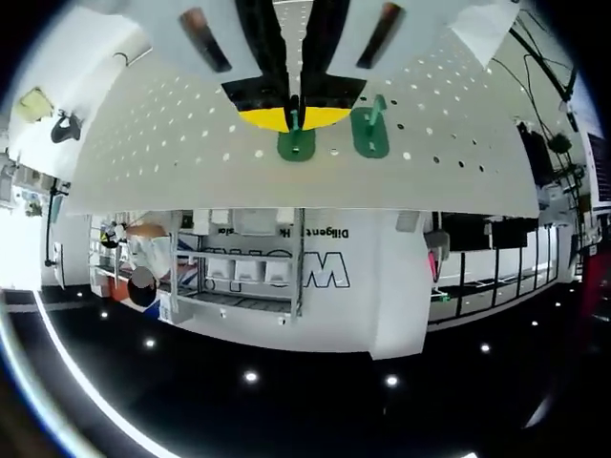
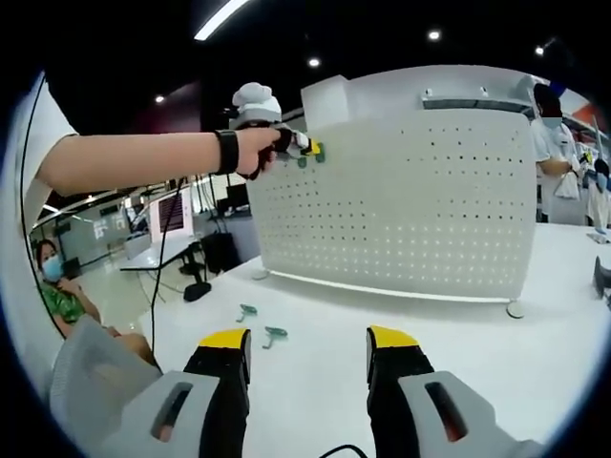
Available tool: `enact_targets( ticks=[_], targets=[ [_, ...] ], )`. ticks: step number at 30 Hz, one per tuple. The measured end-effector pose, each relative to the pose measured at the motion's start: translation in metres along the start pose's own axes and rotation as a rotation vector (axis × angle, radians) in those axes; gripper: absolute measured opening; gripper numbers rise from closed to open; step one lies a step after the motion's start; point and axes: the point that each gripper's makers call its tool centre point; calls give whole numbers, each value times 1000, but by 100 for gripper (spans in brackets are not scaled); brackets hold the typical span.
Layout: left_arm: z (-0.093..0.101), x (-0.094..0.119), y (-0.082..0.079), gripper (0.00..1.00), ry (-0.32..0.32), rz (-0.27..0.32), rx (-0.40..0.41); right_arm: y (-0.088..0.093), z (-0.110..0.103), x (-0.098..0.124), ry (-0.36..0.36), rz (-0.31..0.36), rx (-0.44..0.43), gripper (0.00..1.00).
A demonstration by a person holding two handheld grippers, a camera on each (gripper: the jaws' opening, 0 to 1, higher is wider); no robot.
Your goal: Insert the hook assembly into the mounting plate slot until the hook locks in place.
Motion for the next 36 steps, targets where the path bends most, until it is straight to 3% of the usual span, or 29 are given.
enact_targets(
  ticks=[6, 11, 15, 28, 36],
  targets=[
    [1, -1, 1, 3, 2, -4, -17, -1, 0, -1, -2, 3, 4, 48],
    [3, -4, 5, 3, 11, -7, -99, -1, -3, -2, -10, -1, 5, 46],
    [2, -4, 6, 3, 18, 2, -79, -2, -1, -1, -2, 7, -2, 46],
    [-1, -3, 9, 3, 14, -46, -41, -1, 0, -2, -3, 3, 0, 46],
    [4, -3, 2, 3, 18, -44, -115, -1, -1, -4, -8, 1, -4, 46]
  ],
)
Point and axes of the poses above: the point that each gripper's makers call its tool centre point, and the gripper's own axes: x roughly backward along the fingers, z roughly to its right, y roughly out of its underside, and after that the axes turned 3 degrees about x, right-handed
